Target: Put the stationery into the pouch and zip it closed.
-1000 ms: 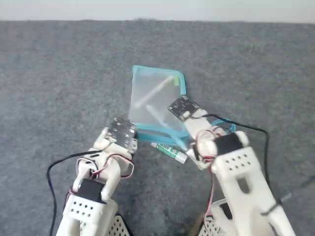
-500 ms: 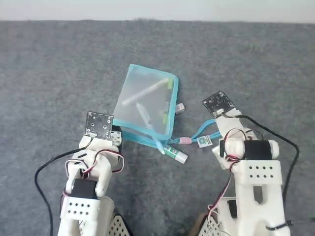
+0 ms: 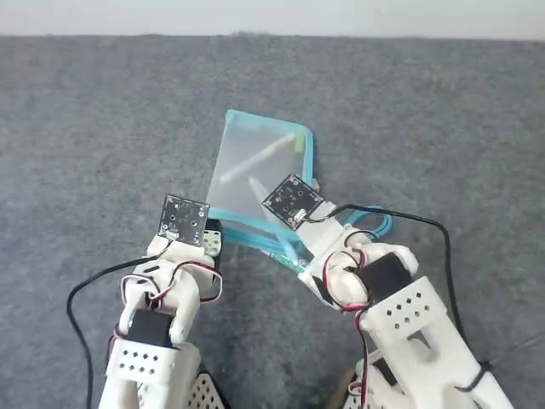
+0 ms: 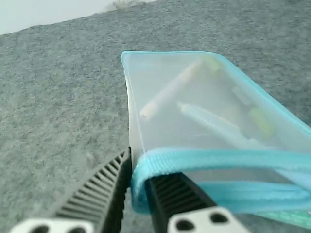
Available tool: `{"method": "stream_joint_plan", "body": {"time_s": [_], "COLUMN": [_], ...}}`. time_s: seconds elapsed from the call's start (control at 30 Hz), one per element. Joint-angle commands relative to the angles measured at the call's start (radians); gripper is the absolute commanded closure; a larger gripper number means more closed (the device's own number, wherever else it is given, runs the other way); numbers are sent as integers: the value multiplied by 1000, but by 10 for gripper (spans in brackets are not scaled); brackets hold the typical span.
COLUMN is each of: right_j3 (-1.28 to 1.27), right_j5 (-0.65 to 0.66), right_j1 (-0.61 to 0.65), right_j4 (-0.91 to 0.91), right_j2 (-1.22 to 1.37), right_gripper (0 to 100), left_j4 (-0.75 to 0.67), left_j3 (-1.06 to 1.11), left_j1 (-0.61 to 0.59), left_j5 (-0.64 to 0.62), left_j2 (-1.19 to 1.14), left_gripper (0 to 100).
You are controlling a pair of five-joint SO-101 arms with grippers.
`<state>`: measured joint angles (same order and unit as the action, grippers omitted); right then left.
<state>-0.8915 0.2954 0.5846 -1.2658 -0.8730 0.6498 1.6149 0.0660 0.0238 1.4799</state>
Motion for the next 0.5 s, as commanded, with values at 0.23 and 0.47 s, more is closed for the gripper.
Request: {"method": "stream_joint_plan", "body": {"time_s": [0.23,0.47], "right_j3": [230,107], "right_j5": [-14,-32], "right_j1": [12,13], "right_j4": [-102,-10], "right_j2": [-42,-33], "right_gripper": [780,782], "left_j4": [-32,-48], "left_j3": [-35,-38], "left_j1": [83,83], "left_j5": [-8,-9], "left_j2": [-6,-9], "left_gripper": [988,988]}}
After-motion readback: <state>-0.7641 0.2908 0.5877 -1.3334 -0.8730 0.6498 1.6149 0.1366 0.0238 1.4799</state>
